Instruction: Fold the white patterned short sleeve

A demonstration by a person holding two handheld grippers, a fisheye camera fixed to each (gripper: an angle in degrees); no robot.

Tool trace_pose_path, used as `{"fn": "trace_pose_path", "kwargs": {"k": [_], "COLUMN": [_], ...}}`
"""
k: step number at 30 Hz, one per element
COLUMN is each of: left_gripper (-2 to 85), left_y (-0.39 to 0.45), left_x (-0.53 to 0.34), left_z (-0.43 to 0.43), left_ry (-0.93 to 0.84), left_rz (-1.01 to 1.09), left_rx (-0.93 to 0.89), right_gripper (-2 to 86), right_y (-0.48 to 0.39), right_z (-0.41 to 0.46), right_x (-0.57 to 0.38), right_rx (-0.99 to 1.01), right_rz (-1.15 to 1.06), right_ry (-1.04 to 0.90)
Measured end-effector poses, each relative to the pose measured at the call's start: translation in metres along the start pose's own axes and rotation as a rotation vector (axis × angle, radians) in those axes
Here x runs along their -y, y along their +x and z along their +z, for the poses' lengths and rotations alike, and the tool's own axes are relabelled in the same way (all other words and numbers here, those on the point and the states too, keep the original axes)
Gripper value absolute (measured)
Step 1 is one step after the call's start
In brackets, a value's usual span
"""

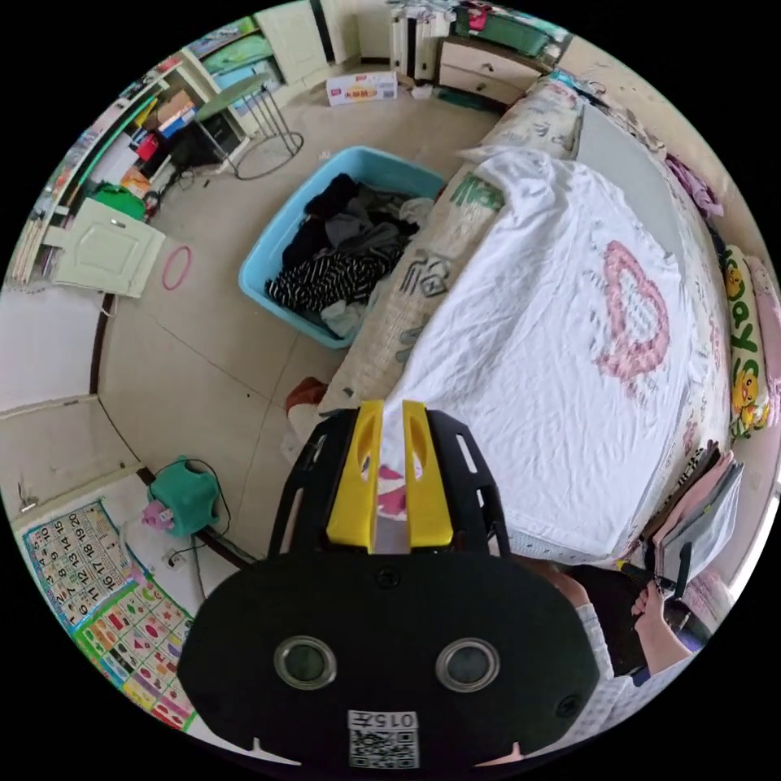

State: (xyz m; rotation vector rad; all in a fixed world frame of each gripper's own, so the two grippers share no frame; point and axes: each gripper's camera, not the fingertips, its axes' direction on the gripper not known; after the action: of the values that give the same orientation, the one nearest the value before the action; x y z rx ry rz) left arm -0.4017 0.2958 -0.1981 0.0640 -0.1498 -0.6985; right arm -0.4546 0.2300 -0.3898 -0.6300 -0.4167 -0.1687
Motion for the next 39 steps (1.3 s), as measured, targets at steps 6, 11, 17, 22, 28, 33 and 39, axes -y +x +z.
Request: {"fn": "trace_pose_path", "kwargs": {"k": [6,11,17,22,28,33,39], "left_gripper": [5.0,4.9,6.7,7.4,1.5,0.0,-0.3], "left_y": [0.238,0.449,0.644,0.720,0.751,0.752,0.737], "left_x": [0.073,0.127,0.150,0.154,0.167,0.191,0.215], "left_z": [0.000,0.040,0.085,0.140,0.179,0.179,0.169], "left_ry": [0.147,0.090,-0.022,-0.145,-0.159,-0.164,-0.119], "left_rz": [0.425,0.682,0.956,1.041,1.046,1.023,0.970], "left_rx": [-0.260,-0.437,-0.419,-0.323,-0.230,-0.354,-0.448], "right_gripper": [-0.4,-0.4,0.1,2.9,7.3,9.1,5.0], "right_y": [0.039,0.043,0.083,0.122,0.155,0.158,0.146], "right_z": [-0.071,-0.142,-0.161,-0.153,-0.133,-0.124,-0.097], "right_x": [0.015,0.065,0.122,0.157,0.200,0.243,0.268], "right_rx": [0.189,0.134,0.352,0.449,0.516,0.568,0.599], "right_rz": [-0.153,-0.209,-0.240,-0.176,-0.115,-0.146,-0.175], "right_ry": [0.259,0.563,0.669,0.692,0.679,0.673,0.631]}}
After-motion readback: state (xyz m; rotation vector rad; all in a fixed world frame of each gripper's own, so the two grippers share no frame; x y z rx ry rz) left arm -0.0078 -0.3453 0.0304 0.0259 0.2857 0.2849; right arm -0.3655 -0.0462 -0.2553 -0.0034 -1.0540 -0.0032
